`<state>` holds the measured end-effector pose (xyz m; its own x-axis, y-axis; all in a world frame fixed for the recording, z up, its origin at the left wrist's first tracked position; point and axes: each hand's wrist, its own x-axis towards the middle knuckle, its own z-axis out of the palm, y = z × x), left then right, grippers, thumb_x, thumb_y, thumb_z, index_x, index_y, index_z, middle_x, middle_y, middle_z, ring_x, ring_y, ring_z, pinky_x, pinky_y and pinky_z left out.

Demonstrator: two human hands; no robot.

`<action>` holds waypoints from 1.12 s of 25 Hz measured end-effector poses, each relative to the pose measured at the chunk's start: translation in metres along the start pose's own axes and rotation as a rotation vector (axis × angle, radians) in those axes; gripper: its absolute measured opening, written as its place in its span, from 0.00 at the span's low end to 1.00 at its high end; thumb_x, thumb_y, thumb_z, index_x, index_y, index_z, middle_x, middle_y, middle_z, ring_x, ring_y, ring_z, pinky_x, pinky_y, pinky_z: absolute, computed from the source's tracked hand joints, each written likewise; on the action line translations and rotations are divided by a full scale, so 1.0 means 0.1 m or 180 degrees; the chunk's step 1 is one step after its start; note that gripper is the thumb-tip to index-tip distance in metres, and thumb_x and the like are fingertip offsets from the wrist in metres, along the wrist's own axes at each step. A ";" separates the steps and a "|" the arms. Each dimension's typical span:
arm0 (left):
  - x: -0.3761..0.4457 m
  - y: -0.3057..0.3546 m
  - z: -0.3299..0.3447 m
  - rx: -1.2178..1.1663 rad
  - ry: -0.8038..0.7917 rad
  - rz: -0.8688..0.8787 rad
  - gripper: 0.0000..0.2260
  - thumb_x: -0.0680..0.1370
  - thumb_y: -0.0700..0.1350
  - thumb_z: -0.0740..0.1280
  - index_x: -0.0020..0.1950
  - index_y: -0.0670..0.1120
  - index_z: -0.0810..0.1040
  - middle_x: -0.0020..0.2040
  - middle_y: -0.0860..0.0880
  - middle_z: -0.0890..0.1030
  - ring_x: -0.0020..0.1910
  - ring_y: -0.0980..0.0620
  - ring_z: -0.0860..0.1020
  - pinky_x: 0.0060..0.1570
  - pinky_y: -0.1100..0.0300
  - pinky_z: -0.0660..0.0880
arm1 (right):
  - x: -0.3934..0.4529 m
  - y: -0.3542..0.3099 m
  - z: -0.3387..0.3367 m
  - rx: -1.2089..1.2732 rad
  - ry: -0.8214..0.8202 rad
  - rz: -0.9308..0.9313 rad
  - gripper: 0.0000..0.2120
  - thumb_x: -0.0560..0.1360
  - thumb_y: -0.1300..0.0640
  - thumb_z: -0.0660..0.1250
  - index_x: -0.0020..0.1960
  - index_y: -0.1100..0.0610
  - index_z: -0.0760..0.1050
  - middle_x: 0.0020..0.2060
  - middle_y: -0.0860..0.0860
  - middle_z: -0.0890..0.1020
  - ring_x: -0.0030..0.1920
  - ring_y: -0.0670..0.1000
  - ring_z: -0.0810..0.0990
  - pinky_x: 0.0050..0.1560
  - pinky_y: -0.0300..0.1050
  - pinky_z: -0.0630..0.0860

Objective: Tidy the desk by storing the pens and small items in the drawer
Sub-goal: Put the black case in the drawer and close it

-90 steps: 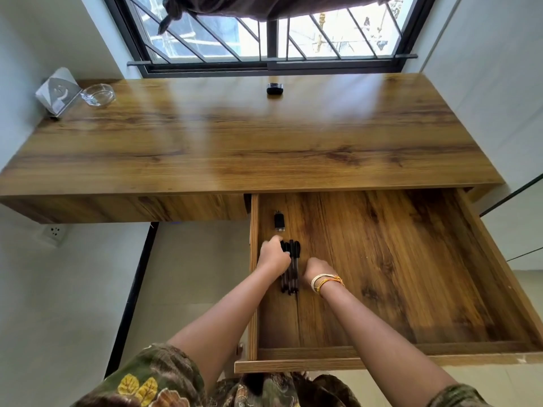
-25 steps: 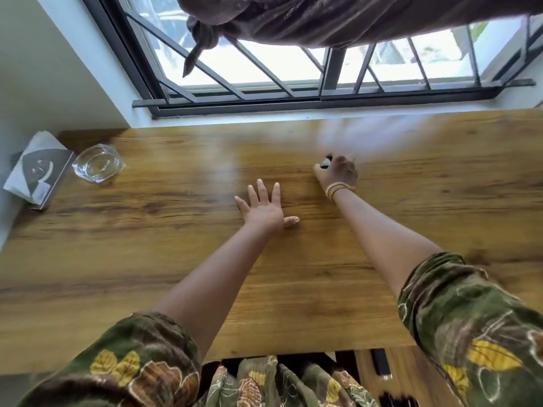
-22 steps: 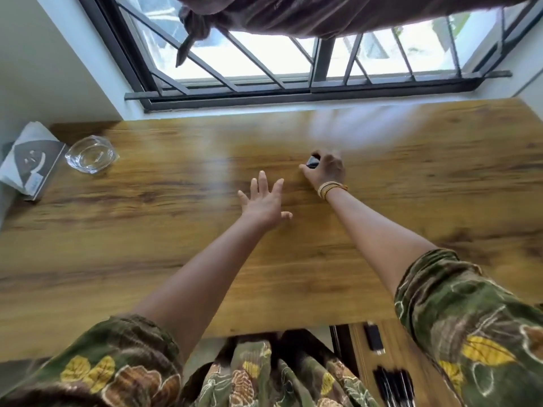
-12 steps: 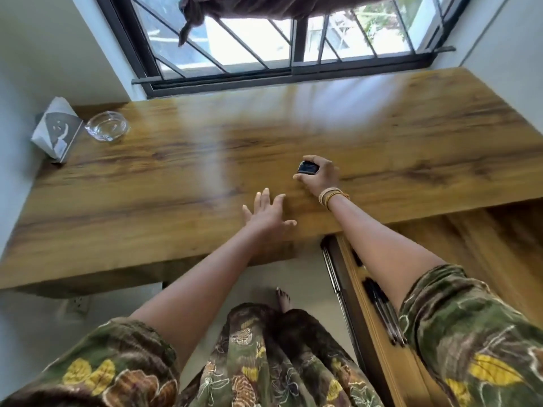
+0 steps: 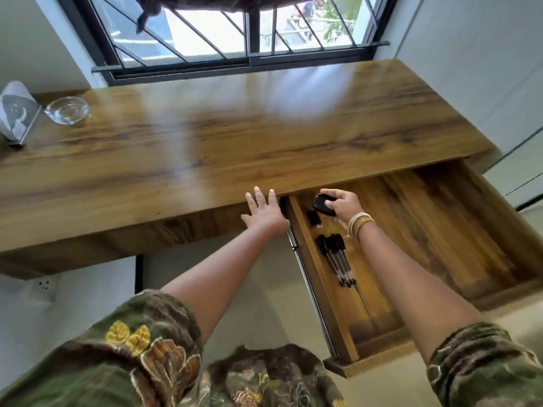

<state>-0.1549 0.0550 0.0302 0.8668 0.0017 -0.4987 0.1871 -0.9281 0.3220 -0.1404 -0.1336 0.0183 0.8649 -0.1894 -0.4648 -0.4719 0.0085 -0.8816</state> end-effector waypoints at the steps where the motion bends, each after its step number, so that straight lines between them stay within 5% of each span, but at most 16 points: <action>1: -0.07 0.11 0.10 -0.0175 0.0032 0.0010 0.39 0.77 0.51 0.66 0.79 0.53 0.43 0.77 0.46 0.31 0.77 0.42 0.34 0.73 0.38 0.53 | -0.04 0.10 -0.13 -0.0057 0.0144 0.0026 0.19 0.75 0.74 0.58 0.61 0.62 0.77 0.59 0.63 0.77 0.53 0.58 0.78 0.38 0.45 0.81; 5: -0.34 0.47 0.56 -0.1085 0.0263 -0.0244 0.41 0.76 0.47 0.66 0.78 0.56 0.40 0.78 0.42 0.36 0.77 0.41 0.51 0.67 0.46 0.65 | -0.19 0.49 -0.67 0.0033 0.0414 0.0394 0.15 0.74 0.74 0.60 0.54 0.60 0.77 0.56 0.63 0.79 0.51 0.59 0.79 0.36 0.47 0.79; 10: -0.71 0.77 1.17 -0.2287 0.0224 -0.0767 0.43 0.77 0.39 0.65 0.78 0.58 0.37 0.77 0.40 0.54 0.70 0.40 0.68 0.62 0.49 0.73 | -0.49 0.77 -1.22 -0.0293 -0.0304 0.1096 0.11 0.72 0.73 0.66 0.46 0.58 0.78 0.53 0.61 0.80 0.53 0.61 0.80 0.46 0.54 0.81; 15: -1.06 0.87 1.62 -0.2325 0.0698 -0.1149 0.39 0.77 0.35 0.64 0.79 0.52 0.45 0.72 0.41 0.66 0.65 0.42 0.72 0.60 0.50 0.75 | -0.76 1.09 -1.43 -0.1046 -0.1005 0.1552 0.10 0.70 0.71 0.70 0.49 0.62 0.77 0.51 0.61 0.80 0.46 0.57 0.81 0.40 0.50 0.80; 22: -1.50 0.90 1.89 -0.1940 0.0630 -0.1273 0.27 0.79 0.37 0.60 0.74 0.49 0.52 0.63 0.42 0.73 0.49 0.48 0.74 0.45 0.53 0.75 | -0.97 1.33 -1.28 -0.2109 -0.0730 0.0972 0.18 0.66 0.60 0.78 0.50 0.62 0.73 0.46 0.56 0.78 0.51 0.57 0.80 0.43 0.49 0.82; 25: -1.55 0.90 1.96 -0.1801 0.0635 -0.1252 0.23 0.80 0.40 0.59 0.73 0.50 0.54 0.61 0.42 0.74 0.48 0.48 0.75 0.44 0.52 0.76 | -1.04 1.38 -1.30 -0.2565 -0.0587 0.0621 0.17 0.67 0.55 0.77 0.47 0.59 0.72 0.46 0.56 0.79 0.51 0.58 0.81 0.51 0.52 0.81; 28: -1.56 0.87 1.97 -0.1848 0.0567 -0.1202 0.26 0.81 0.40 0.59 0.74 0.50 0.51 0.63 0.43 0.73 0.49 0.49 0.74 0.44 0.54 0.74 | -1.10 1.40 -1.33 -0.2743 -0.0478 0.0373 0.14 0.71 0.54 0.74 0.49 0.60 0.75 0.49 0.58 0.81 0.52 0.59 0.80 0.46 0.46 0.76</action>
<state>-0.3646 -0.0990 -0.0227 0.7473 0.3906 -0.5376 0.6623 -0.5041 0.5543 -0.3244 -0.2424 -0.0429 0.7876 -0.1023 -0.6076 -0.4714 -0.7351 -0.4873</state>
